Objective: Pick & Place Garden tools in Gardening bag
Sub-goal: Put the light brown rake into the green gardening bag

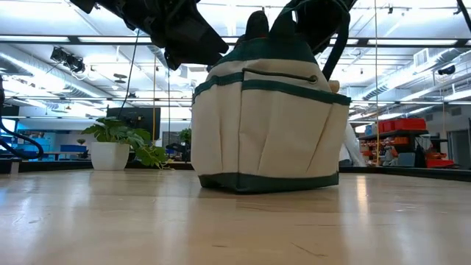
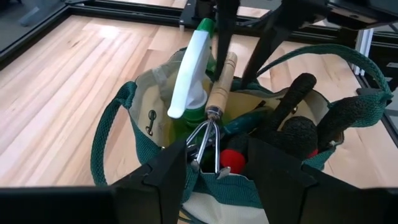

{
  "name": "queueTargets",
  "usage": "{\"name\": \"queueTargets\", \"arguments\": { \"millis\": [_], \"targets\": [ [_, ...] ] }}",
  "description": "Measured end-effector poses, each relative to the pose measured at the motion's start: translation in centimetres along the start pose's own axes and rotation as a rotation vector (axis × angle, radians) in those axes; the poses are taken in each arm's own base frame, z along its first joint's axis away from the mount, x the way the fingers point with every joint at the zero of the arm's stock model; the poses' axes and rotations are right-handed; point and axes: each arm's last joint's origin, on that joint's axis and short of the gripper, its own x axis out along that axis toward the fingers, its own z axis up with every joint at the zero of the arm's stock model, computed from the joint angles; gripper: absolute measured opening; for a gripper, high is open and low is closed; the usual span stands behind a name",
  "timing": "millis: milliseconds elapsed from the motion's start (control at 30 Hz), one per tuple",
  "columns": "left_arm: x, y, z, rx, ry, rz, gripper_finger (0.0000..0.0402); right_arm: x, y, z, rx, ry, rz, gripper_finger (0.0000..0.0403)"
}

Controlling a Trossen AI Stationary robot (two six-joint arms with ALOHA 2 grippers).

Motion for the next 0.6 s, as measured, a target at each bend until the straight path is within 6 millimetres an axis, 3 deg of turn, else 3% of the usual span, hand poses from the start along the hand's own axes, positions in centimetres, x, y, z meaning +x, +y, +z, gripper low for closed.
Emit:
{"name": "queueTargets", "arguments": {
  "millis": [167, 600],
  "targets": [
    [0.0, 0.0, 0.0, 0.0, 0.0, 0.0, 0.0179, 0.01, -0.04, -0.06, -0.001, 0.007, -0.002, 0.012],
    [0.0, 0.0, -0.01, 0.0, 0.001, 0.0, 0.0179, 0.33, -0.28, -0.45, 0.033, 0.031, -0.008, 0.0116]
  ]
}}
